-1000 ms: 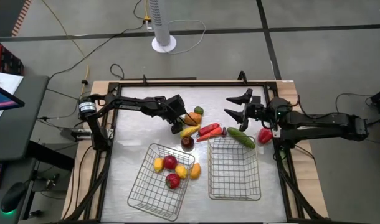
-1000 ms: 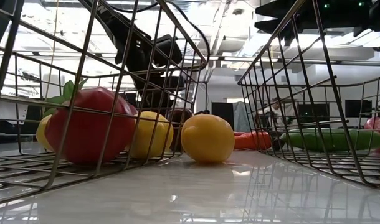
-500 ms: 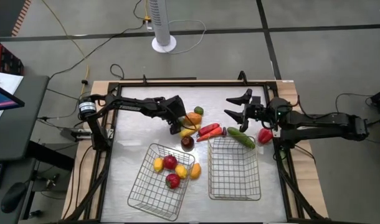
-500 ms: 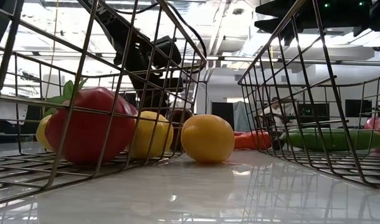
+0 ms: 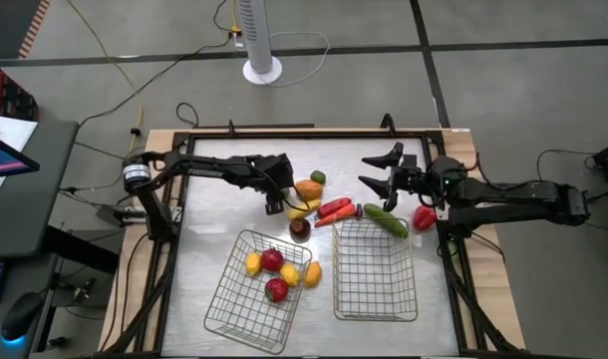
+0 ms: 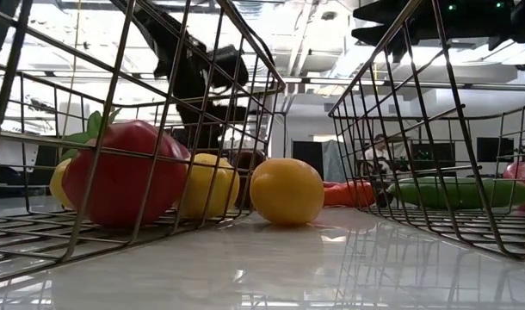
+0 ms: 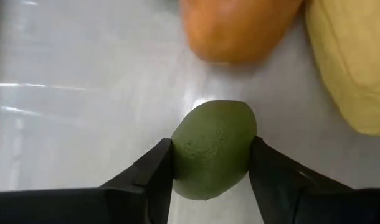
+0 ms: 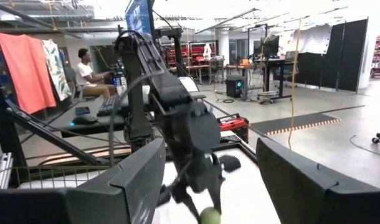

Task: Sort produce into baskets
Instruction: Put the bottom green lime into the left wire basket, then put the red apple into the left wire basket

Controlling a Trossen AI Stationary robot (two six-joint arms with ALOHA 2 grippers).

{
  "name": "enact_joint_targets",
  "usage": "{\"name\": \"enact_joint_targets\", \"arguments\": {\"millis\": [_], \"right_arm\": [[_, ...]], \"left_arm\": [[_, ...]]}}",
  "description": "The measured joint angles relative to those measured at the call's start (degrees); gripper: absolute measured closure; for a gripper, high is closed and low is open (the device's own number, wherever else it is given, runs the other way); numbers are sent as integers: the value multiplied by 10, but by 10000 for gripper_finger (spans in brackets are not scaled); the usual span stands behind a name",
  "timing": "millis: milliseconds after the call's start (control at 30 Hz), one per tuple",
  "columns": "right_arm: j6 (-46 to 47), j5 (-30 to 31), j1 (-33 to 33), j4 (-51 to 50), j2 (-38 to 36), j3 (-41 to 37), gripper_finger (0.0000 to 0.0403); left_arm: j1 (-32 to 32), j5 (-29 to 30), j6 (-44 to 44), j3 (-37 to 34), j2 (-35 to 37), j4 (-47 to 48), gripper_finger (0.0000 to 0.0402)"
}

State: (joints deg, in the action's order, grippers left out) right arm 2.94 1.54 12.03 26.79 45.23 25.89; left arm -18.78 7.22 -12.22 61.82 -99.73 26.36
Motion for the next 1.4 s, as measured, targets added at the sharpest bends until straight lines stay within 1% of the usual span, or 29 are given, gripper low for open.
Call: {"name": "enact_joint_targets", "arguments": {"millis": [67,133,300,367,467,500,533,567,733,800,833,967,1033,1133,1233,1300,1400], "right_arm": [[0,0,0,-9,-4,0,122],[-5,-1,1,-15,-9,0,122],[-14,-1,2,-26,-22,0,122],[-14,-1,1,-25,-23,0,122],[-12,-1,1,-26,-22,0,122],[-10,-1,1,-25,-21,0,122],[-9,-1,1,-25,-21,0,122],[-7,-1,1,-25,-21,0,122],[7,-1,1,-23,-21,0,122],[7,-1,0,-23,-21,0,122],[9,-1,0,-23,-21,0,122],[16,-1,0,-21,-21,0,122],[16,-1,0,-18,-21,0,122],[16,-1,0,-19,-21,0,122],[16,-1,0,-21,-21,0,122],[16,-1,0,-21,-21,0,122],[16,-1,1,-22,-21,0,122]], "left_arm": [[4,17,-5,15,28,30,239],[11,16,-3,24,63,52,239],[43,-41,27,25,162,61,238],[57,-99,42,25,194,63,238],[88,-237,71,25,228,59,238],[102,-273,82,25,235,57,238],[119,-292,93,25,239,57,238],[139,-295,105,25,241,58,237],[245,-261,163,25,226,64,224],[286,-235,180,25,211,62,215],[303,-211,189,25,204,60,209],[362,-83,248,25,170,59,180],[379,-53,260,25,154,61,162],[389,-50,266,25,143,61,133],[390,-49,293,26,142,54,109],[389,-44,297,38,142,55,99],[391,-34,286,64,143,53,95]]}}
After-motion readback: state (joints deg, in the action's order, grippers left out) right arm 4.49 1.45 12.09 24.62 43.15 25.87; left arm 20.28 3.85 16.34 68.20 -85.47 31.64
